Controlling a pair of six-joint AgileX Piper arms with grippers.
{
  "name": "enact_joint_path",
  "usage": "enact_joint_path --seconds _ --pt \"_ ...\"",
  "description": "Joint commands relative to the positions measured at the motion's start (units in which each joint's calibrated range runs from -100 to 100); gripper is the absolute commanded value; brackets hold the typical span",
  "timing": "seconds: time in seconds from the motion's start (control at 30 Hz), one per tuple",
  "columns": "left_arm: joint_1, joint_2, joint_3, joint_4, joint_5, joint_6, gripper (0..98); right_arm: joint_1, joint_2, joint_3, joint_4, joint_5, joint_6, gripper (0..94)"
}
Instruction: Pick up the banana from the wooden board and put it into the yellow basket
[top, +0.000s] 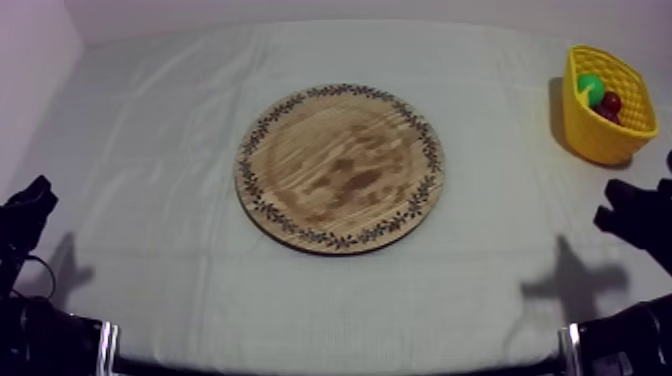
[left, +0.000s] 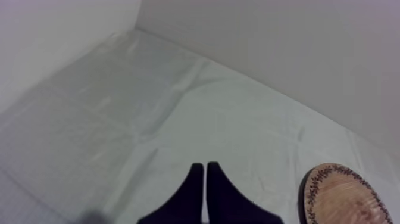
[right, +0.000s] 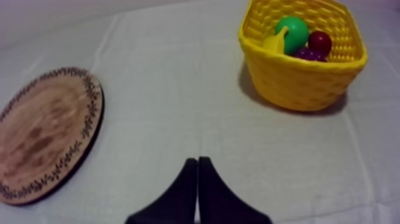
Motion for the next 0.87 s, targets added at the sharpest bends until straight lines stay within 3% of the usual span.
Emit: enact_joint_path --seconds 0.0,0.1,0.23,0.83 --pt "0.0 0.0 0.0 -0.02 0.0 0.0 0.1 0.0 -1.2 1.3 -1.6 0.7 2.6 0.2" --pt "0.0 0.0 0.0 -0.02 0.0 0.0 0.1 -0.4 -2.5 1.9 -4.9 -0.1 6.1 0.8" --pt "0.0 0.0 0.0 -0.02 0.0 0.0 0.1 -2.1 -3.7 2.2 -6.8 -0.2 9.2 0.6" --pt "0.0 0.0 0.0 -0.02 0.0 0.0 0.1 -1.8 -10.0 2.2 -7.5 -1.6 13.0 0.5"
